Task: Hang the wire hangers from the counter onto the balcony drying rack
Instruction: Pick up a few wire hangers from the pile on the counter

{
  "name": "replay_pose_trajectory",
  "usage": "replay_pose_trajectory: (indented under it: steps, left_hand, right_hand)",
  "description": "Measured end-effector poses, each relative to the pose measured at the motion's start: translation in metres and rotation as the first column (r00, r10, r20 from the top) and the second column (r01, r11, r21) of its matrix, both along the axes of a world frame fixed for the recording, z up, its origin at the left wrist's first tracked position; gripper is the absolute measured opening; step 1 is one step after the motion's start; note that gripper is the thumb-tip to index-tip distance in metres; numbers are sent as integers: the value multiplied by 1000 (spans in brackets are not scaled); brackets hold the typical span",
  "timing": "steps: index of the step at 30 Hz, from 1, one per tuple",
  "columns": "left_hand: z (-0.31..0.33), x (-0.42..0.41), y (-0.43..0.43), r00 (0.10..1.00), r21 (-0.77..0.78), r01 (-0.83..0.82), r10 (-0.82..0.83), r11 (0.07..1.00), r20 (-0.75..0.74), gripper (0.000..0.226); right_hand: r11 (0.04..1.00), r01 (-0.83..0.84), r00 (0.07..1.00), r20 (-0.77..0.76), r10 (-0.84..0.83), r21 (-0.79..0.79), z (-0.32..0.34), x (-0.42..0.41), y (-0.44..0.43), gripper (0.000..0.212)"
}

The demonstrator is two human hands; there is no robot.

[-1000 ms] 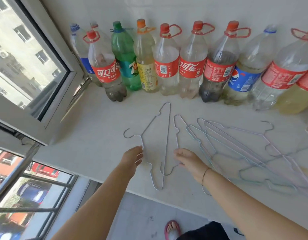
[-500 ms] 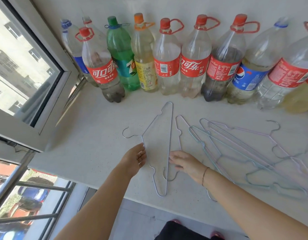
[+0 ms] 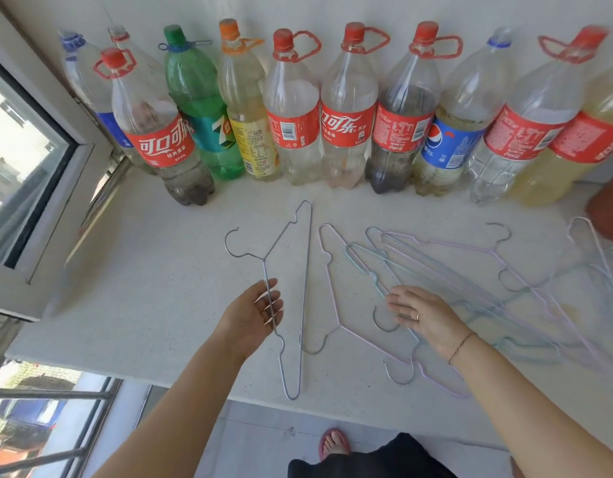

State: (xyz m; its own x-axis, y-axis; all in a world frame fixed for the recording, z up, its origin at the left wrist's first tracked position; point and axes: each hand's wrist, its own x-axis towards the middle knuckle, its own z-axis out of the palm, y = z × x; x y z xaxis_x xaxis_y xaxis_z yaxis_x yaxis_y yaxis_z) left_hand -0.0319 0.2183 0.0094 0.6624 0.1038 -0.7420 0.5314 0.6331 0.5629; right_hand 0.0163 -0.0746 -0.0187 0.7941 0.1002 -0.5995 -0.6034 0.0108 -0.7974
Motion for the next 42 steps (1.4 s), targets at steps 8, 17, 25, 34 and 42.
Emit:
replay_pose_trajectory:
  steps: [8,17,25,34,42]
  left_hand:
    - [24,11,-28,994,85,81,-87,993,69,21]
    - [38,0,-67,988,74,75,-84,994,130,18]
    - [48,-38,-101,989,110,-99,86,989,117,16]
    - [56,-93,-160,951,117,-296,281,948,127,13]
    - [65,-134,-203,900,95,-422,404,902,162,12]
  right_hand:
    - [994,63,996,61,-58,-90,10,0,-49,22]
    - [802,-354,888,97,450,-481,-7,-14,-75,21]
    - [720,-527,801,21,599,-451,1,-7,-86,33]
    - [528,-714,614,-51,787,-460,1,-8,-108,35]
    - [358,-696,466,-11,885,-622,-11,-14,-114,25]
